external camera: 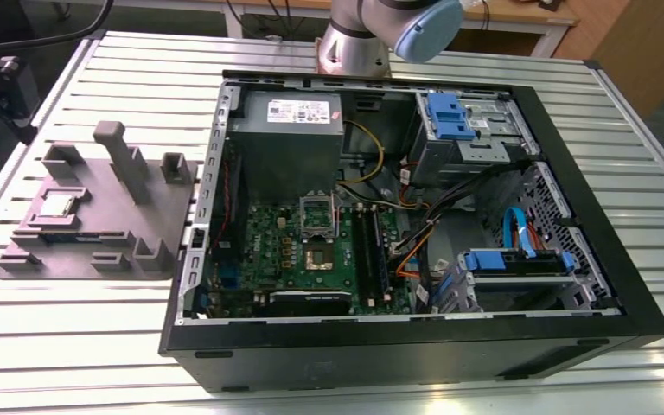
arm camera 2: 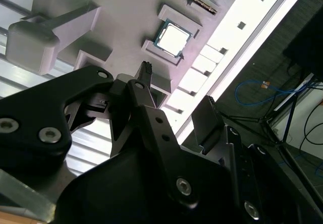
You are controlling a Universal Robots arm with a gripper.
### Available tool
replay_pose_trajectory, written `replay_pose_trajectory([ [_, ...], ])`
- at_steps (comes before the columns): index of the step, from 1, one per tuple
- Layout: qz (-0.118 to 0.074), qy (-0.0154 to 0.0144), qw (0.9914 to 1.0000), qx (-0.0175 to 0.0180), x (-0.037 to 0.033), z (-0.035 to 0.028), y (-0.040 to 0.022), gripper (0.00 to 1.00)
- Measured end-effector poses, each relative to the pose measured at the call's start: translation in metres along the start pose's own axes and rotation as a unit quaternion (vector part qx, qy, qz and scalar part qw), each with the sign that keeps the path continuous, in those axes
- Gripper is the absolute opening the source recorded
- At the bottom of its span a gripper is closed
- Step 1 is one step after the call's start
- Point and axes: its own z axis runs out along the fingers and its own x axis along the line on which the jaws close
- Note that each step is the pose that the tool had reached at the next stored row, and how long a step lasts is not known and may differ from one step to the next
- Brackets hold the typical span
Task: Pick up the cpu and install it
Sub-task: 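Pick up the cpu and move it towards the insertion slot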
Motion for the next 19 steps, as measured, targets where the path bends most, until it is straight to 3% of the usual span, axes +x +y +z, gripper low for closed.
replay_pose_trajectory([
  [19, 0.000, 0.0000, 1.00000, 0.0000, 0.0000, 0.0046, -0.0002, 0.59],
])
